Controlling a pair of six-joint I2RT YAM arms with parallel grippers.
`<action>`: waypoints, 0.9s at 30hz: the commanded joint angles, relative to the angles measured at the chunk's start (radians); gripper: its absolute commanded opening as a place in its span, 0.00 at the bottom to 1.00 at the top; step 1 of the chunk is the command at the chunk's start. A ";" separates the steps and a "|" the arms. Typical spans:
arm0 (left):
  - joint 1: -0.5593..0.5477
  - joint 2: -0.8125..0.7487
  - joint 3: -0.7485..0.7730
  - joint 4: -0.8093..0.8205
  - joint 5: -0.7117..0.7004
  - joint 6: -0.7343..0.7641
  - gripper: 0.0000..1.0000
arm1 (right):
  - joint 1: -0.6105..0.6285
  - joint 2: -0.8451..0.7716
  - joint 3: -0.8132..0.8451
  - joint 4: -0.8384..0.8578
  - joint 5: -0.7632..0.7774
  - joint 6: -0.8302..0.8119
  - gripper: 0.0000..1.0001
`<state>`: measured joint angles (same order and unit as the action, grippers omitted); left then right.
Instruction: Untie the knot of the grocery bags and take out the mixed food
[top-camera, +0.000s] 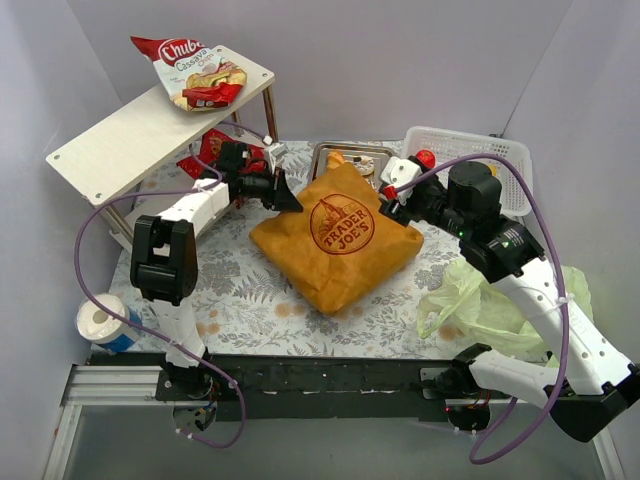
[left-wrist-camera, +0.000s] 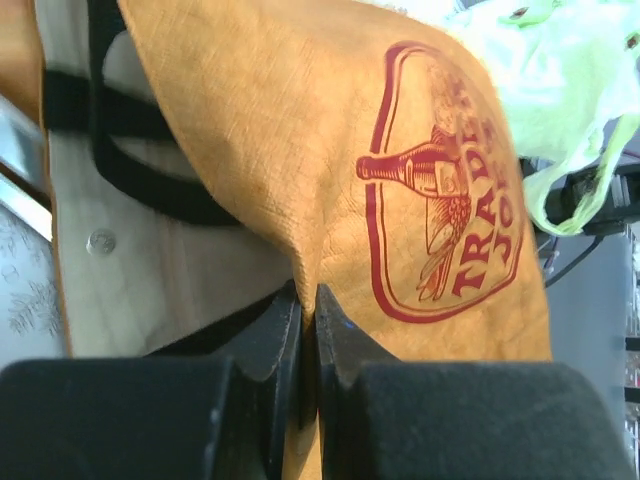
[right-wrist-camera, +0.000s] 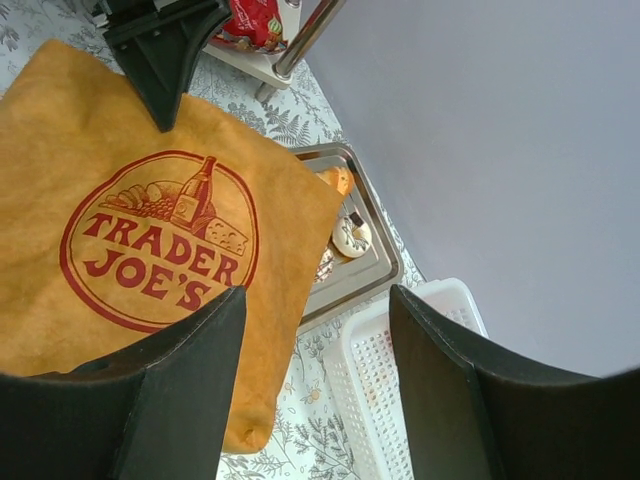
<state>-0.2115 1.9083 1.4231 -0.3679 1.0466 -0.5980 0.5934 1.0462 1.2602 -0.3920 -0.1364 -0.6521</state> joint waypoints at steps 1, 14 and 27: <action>-0.005 -0.063 0.276 -0.052 0.041 0.021 0.00 | -0.006 0.000 0.004 0.062 -0.003 0.019 0.67; -0.130 -0.193 0.483 -0.250 0.156 0.074 0.00 | -0.041 0.092 0.145 0.163 0.081 0.092 0.67; -0.348 -0.437 0.080 -0.422 -0.088 0.489 0.00 | -0.041 0.124 0.131 0.173 0.007 0.219 0.70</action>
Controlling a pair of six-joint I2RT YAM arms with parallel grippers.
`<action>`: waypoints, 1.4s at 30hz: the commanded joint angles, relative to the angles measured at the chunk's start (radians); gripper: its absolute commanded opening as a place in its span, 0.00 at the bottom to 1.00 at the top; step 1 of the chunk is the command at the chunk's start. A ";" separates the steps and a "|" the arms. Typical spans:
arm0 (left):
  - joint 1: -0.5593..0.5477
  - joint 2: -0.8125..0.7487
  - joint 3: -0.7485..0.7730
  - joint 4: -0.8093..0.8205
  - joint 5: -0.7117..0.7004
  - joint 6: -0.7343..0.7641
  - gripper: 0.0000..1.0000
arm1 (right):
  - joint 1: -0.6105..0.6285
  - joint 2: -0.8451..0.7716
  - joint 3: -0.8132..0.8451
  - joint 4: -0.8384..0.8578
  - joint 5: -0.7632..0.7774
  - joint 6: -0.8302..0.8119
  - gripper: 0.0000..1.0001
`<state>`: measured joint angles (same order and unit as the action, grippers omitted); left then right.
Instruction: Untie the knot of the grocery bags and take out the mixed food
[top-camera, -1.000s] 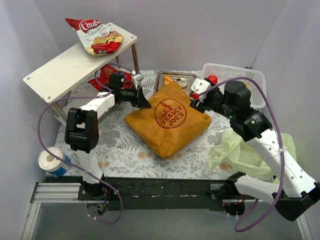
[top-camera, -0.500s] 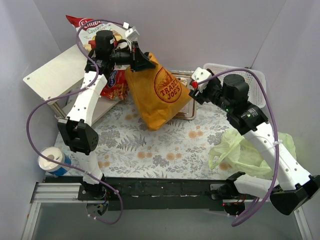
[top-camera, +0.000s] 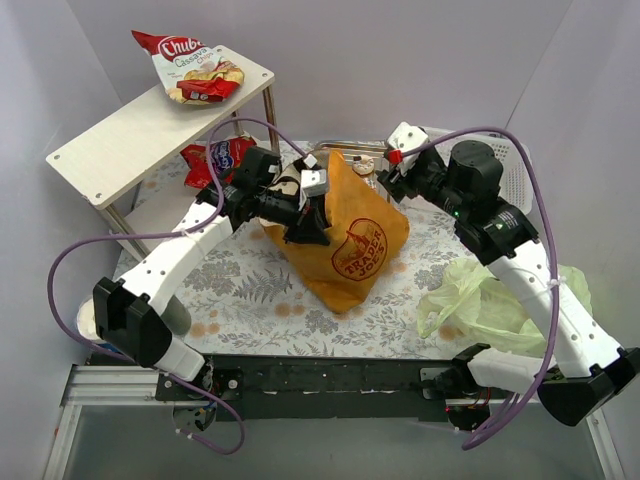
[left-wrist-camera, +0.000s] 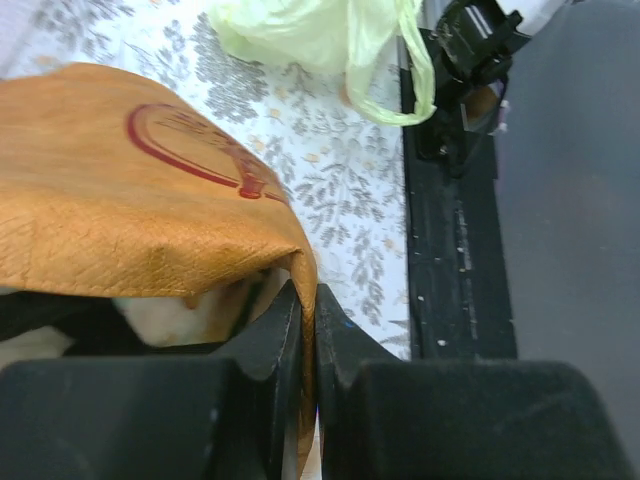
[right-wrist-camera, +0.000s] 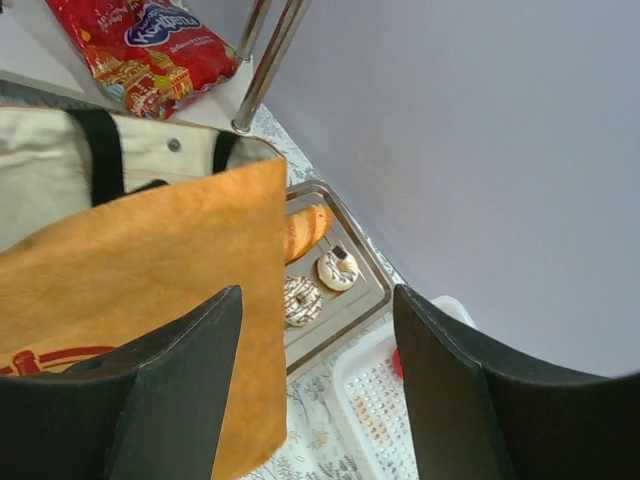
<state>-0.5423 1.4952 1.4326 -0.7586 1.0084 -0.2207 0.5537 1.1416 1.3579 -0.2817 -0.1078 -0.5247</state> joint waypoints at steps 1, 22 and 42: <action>-0.027 -0.015 0.118 -0.050 -0.056 0.133 0.00 | -0.001 0.049 0.050 0.065 -0.018 0.112 0.71; -0.254 -0.042 0.109 -0.160 -0.349 0.454 0.00 | -0.009 0.474 0.351 -0.197 -0.179 0.463 0.94; -0.220 -0.397 -0.084 0.203 -0.980 0.138 0.76 | -0.112 0.290 0.144 -0.329 -0.245 0.252 0.01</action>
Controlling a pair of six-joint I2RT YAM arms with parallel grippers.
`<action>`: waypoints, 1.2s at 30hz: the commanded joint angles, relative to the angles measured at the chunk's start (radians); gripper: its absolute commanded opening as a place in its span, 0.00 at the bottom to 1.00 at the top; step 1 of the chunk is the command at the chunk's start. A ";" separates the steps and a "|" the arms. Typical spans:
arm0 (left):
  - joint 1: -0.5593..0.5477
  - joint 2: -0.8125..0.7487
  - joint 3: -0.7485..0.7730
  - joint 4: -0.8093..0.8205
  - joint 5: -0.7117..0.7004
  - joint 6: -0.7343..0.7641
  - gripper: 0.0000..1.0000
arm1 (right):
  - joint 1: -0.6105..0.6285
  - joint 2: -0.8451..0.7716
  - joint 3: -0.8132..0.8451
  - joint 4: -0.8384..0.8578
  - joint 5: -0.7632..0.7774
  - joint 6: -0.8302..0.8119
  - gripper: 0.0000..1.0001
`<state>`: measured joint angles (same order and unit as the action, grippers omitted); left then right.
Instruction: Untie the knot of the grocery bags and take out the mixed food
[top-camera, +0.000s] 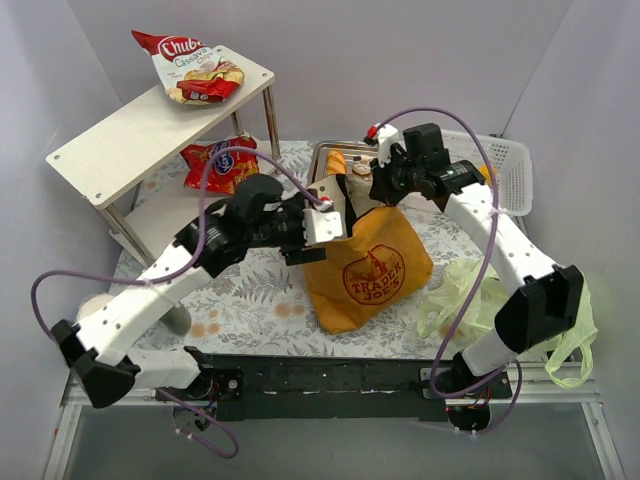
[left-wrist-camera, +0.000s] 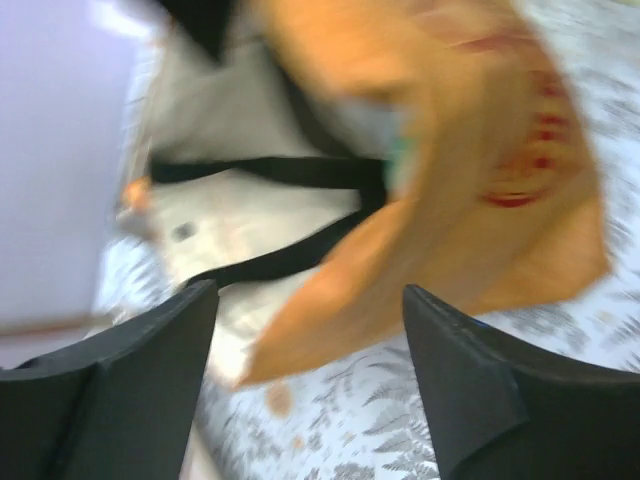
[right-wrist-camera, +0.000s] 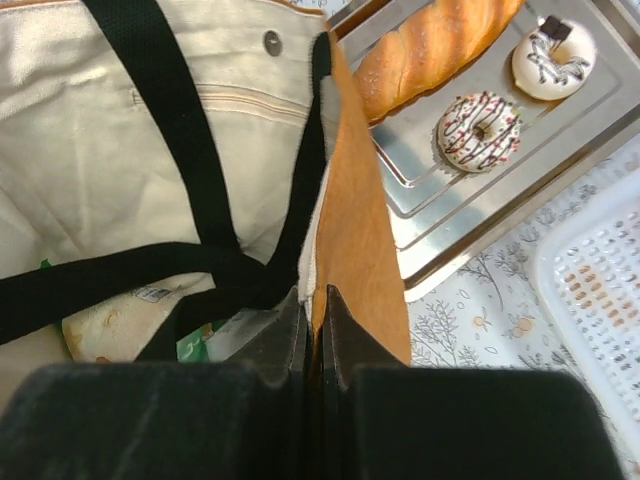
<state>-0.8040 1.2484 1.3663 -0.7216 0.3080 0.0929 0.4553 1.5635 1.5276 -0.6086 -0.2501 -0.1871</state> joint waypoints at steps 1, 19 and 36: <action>0.054 -0.165 -0.047 0.166 -0.296 -0.180 0.77 | -0.015 -0.176 -0.064 0.000 -0.106 -0.118 0.01; 0.528 0.327 -0.167 0.237 -0.653 -0.156 0.00 | -0.027 -0.385 -0.219 -0.028 -0.166 -0.184 0.01; 0.673 0.661 0.016 0.485 -0.816 0.268 0.00 | -0.115 -0.407 -0.254 0.000 -0.181 -0.153 0.01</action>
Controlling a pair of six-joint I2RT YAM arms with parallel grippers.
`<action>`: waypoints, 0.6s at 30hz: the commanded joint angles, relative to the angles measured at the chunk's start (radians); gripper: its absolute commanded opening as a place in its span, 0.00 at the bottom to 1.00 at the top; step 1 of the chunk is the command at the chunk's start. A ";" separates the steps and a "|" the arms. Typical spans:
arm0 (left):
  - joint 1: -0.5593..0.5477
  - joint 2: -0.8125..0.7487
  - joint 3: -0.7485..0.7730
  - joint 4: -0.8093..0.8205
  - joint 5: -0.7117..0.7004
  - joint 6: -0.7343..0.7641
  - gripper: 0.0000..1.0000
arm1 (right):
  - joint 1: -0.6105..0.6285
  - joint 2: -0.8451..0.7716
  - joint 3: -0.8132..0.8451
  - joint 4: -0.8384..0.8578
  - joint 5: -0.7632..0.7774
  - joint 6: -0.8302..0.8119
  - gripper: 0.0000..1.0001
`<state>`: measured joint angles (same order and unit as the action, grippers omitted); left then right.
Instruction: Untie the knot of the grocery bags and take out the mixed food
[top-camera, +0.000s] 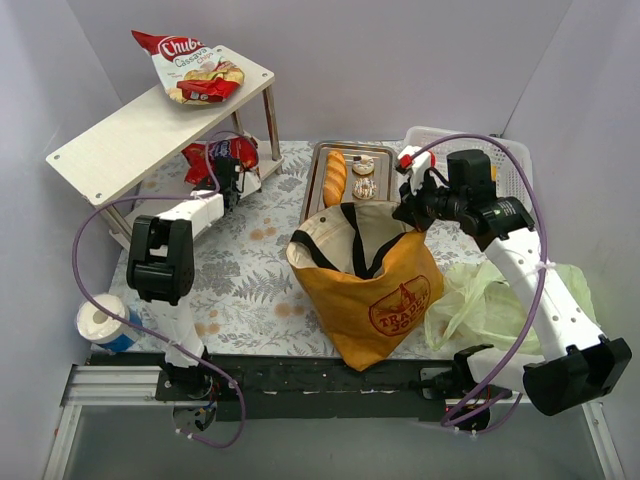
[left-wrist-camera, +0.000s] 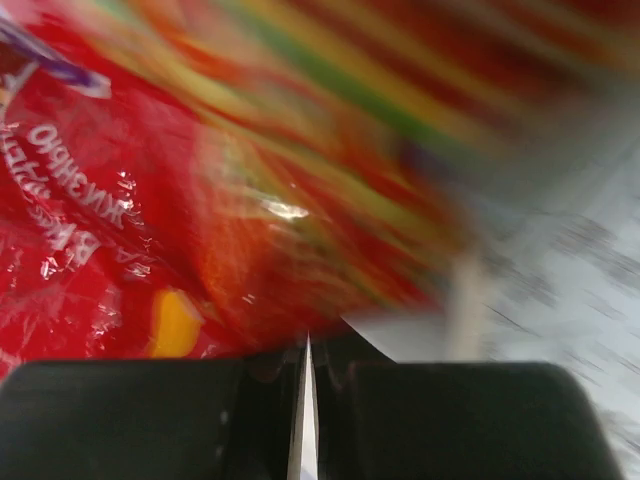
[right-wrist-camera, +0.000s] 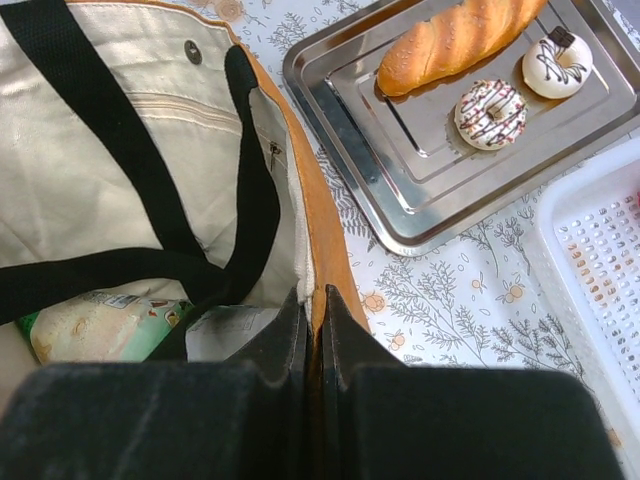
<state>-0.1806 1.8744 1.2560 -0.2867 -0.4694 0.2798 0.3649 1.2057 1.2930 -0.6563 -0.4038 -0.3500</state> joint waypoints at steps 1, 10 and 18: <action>0.058 0.070 0.147 0.049 -0.041 0.090 0.00 | -0.029 -0.063 -0.029 0.052 -0.029 0.012 0.01; 0.050 0.226 0.324 0.049 -0.055 0.135 0.00 | -0.075 -0.109 -0.093 0.073 -0.059 0.042 0.01; 0.067 0.007 0.183 -0.121 -0.058 -0.079 0.10 | -0.080 -0.113 -0.063 0.063 -0.055 0.017 0.01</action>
<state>-0.1299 2.0636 1.4982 -0.2874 -0.5144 0.3218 0.2935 1.1107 1.2003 -0.6197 -0.4419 -0.3206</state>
